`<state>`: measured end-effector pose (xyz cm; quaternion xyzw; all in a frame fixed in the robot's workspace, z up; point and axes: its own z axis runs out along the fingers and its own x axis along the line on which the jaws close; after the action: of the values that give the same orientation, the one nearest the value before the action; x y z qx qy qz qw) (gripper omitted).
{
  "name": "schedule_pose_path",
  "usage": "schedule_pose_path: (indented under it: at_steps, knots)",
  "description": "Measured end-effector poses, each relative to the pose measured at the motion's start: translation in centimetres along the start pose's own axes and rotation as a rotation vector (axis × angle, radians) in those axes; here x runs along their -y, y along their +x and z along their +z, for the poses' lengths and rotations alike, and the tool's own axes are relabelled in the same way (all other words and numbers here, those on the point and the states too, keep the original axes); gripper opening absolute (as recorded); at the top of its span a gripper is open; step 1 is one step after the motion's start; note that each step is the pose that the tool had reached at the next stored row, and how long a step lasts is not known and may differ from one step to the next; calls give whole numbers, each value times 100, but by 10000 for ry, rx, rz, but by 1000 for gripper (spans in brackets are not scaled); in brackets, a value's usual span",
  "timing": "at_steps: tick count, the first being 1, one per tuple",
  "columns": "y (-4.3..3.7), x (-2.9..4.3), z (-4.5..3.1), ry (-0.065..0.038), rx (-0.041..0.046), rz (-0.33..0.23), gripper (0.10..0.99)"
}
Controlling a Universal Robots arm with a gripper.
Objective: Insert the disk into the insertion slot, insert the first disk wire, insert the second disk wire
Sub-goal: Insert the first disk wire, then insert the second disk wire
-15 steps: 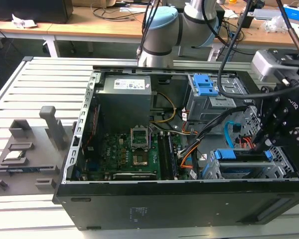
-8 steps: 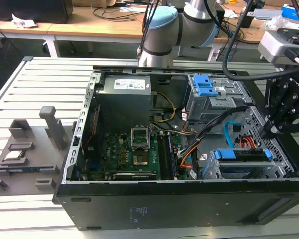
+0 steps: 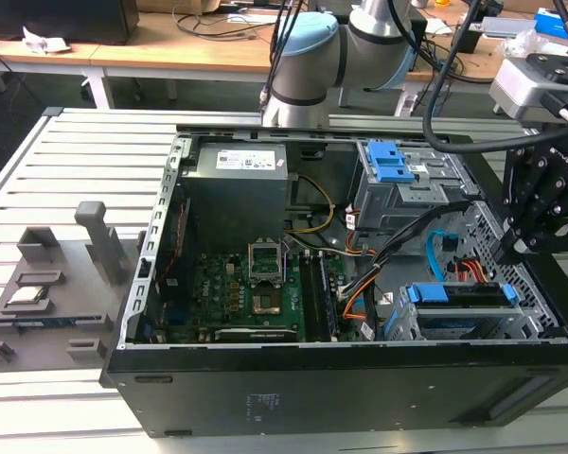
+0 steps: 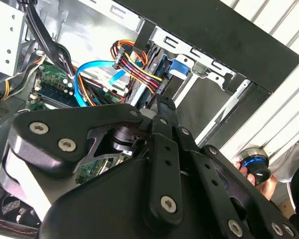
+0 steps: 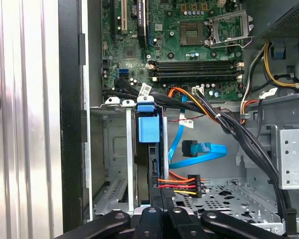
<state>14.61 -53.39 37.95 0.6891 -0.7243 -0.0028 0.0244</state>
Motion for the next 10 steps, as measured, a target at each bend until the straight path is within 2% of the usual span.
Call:
schedule_pose_path:
  at_steps: [7,10]
  knots:
    - [0,0,-1,0,0,0,106]
    - [0,0,-2,0,0,0,302]
